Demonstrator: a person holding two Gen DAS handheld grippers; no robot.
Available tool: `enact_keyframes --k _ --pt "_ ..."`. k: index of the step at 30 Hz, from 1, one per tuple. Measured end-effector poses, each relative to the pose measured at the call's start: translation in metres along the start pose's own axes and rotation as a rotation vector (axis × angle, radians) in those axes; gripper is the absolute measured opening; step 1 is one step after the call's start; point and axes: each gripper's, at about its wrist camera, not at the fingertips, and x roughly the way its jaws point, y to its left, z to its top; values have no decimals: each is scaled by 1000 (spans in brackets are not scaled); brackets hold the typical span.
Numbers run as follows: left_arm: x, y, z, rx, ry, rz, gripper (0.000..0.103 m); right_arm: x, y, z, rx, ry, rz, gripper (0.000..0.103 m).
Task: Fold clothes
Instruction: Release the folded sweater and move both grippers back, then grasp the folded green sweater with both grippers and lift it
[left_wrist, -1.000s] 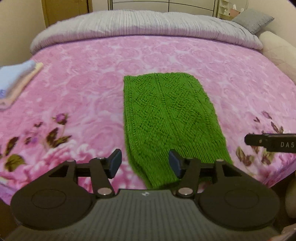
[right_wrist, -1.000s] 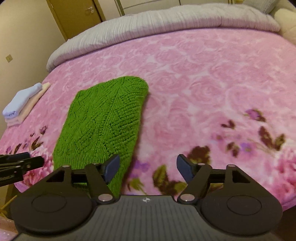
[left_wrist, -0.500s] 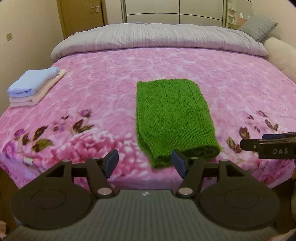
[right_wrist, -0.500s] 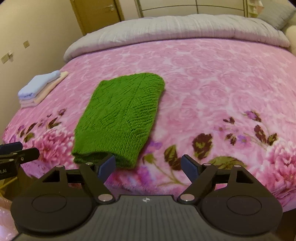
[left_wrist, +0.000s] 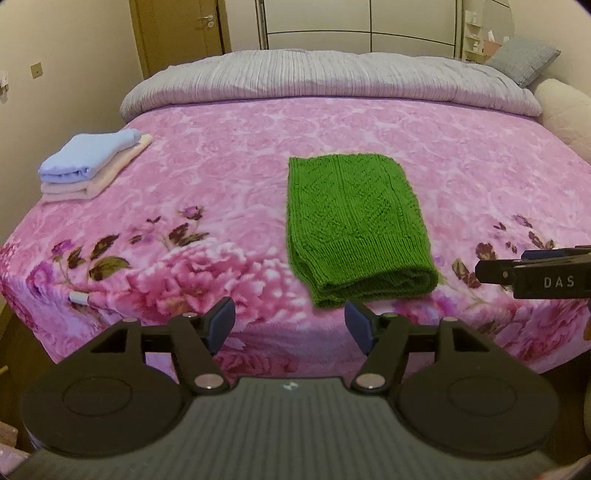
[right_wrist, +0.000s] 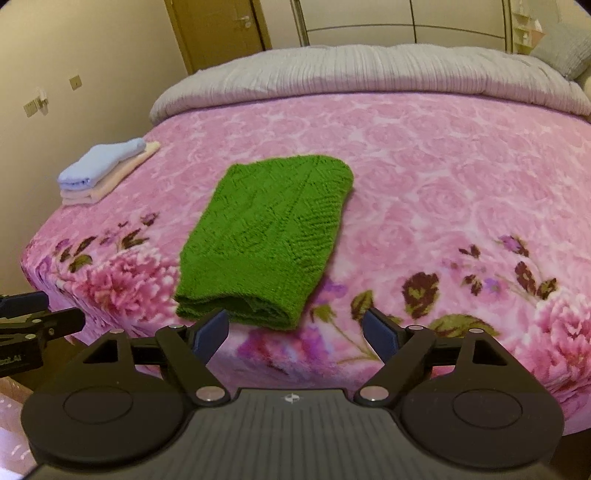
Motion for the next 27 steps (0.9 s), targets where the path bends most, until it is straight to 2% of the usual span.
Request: enact_keyframes --k 10,16,19,22,27 --pt "6 16 5 -14 -42 -77 64 -9 18 -1 -17 -27 -44 83" --pt "27 39 11 -147 -34 -175 65 -10 11 8 -8 -64 -62 83" --pt "37 51 14 -214 -30 -223 67 -8 -4 13 52 -97 -33 84" --pt "47 63 17 -281 -26 -271 68 3 -24 20 159 -101 32 84" --pt "94 80 26 -415 28 -376 68 42 -54 29 316 -52 141 84"
